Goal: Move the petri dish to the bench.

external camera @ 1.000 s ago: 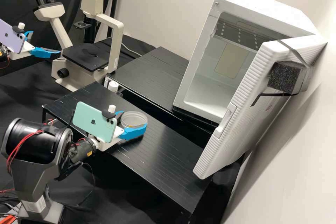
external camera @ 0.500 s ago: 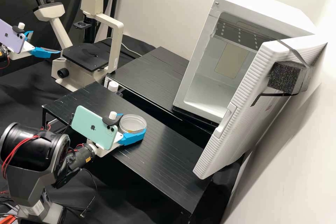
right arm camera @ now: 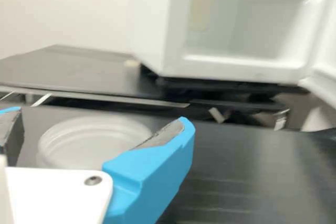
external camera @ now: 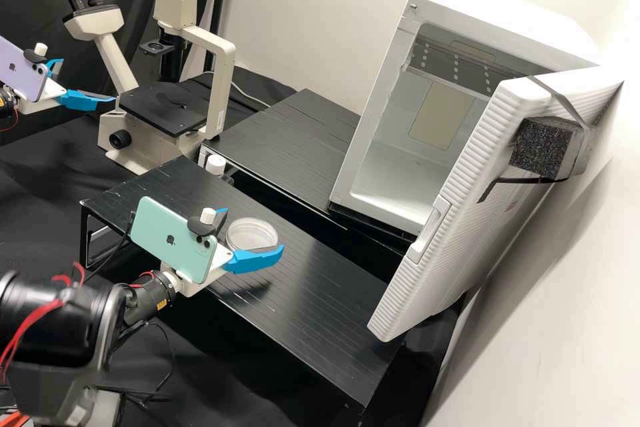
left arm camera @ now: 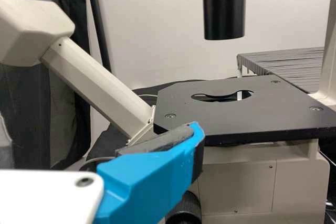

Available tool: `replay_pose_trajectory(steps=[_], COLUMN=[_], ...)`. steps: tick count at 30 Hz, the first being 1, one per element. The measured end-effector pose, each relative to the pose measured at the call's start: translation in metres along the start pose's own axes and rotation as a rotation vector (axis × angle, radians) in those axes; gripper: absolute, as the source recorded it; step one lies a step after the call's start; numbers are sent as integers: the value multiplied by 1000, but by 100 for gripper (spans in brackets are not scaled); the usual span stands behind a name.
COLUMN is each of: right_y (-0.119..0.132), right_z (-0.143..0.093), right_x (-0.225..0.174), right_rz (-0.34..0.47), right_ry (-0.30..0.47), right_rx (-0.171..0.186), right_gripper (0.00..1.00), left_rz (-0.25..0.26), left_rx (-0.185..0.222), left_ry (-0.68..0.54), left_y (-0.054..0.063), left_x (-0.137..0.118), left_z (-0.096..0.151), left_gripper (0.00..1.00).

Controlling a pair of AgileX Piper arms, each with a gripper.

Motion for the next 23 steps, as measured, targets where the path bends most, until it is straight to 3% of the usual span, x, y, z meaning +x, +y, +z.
replay_pose_trajectory(steps=[8, 14, 23], right_y=[25, 30, 28], right_z=[-4, -9, -15], right_x=[-13, -18, -18], right_rz=[103, 115, 90], right_ry=[21, 67, 142], right_rx=[-25, 23, 213], right_gripper=[100, 100, 100], left_rz=[0, 0, 0], left_rx=[0, 0, 0], left_ry=[0, 0, 0], left_y=[0, 0, 0], left_x=[0, 0, 0], left_z=[0, 0, 0], left_gripper=[100, 100, 100])
